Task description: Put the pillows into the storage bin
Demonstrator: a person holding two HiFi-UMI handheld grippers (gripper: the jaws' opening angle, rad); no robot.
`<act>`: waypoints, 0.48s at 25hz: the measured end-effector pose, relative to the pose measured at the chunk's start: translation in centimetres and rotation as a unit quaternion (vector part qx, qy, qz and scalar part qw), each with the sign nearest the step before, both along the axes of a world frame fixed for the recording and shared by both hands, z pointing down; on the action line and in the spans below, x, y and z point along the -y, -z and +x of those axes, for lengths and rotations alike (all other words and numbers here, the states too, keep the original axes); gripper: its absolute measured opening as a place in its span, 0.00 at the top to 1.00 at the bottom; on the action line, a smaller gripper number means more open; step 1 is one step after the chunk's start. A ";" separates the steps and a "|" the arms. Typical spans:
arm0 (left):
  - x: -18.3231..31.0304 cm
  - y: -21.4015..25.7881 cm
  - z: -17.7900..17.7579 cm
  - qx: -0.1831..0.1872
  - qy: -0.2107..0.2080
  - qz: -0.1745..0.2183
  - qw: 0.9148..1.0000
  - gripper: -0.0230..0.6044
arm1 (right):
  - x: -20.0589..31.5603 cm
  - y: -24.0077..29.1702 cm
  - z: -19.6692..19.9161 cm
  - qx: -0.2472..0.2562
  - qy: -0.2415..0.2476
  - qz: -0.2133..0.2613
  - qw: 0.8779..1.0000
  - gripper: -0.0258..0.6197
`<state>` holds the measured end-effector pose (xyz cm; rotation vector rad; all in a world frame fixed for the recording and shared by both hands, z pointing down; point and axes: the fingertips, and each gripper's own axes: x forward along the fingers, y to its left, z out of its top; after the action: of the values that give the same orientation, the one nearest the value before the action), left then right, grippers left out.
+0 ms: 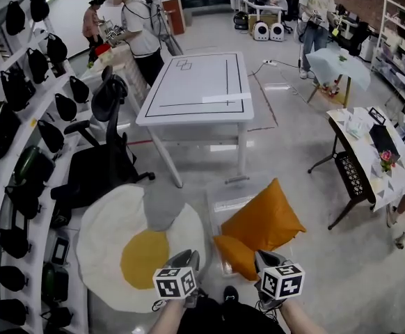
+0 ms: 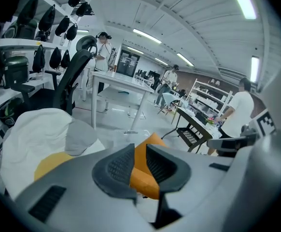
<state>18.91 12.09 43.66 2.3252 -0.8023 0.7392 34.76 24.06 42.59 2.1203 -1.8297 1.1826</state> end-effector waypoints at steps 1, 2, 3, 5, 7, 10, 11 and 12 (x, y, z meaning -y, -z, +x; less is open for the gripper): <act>0.0 0.2 0.0 -0.001 0.000 0.003 1.000 0.85 | 0.0 0.2 -0.1 -0.001 0.001 0.003 1.000 0.96; -0.1 0.4 -0.1 -0.002 0.002 0.005 1.000 0.85 | 0.0 0.4 -0.2 -0.003 0.003 0.005 1.000 0.96; -0.1 0.6 -0.3 -0.003 0.004 0.007 1.000 0.85 | -0.1 0.7 -0.4 -0.006 0.005 0.008 1.000 0.96; -0.2 1.2 -0.5 -0.007 0.009 0.013 1.000 0.85 | -0.1 1.2 -0.5 -0.012 0.009 0.015 1.000 0.96; 0.1 1.8 -0.6 -0.014 0.014 0.021 1.000 0.85 | 0.1 2.0 -0.4 -0.021 0.012 0.024 0.999 0.96; 0.5 2.8 -0.7 -0.023 0.022 0.031 0.999 0.85 | 0.5 3.1 0.0 -0.034 0.014 0.036 0.999 0.96; 0.6 3.1 -0.9 -0.025 0.025 0.034 0.999 0.85 | 0.5 3.4 0.1 -0.036 0.014 0.039 0.998 0.96; 0.6 3.4 -1.1 -0.026 0.027 0.036 0.999 0.85 | 0.5 3.8 0.1 -0.038 0.014 0.043 0.998 0.96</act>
<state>17.79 11.46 40.24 2.3667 -0.8792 0.6326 34.89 23.56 38.82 2.1459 -1.9032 1.0209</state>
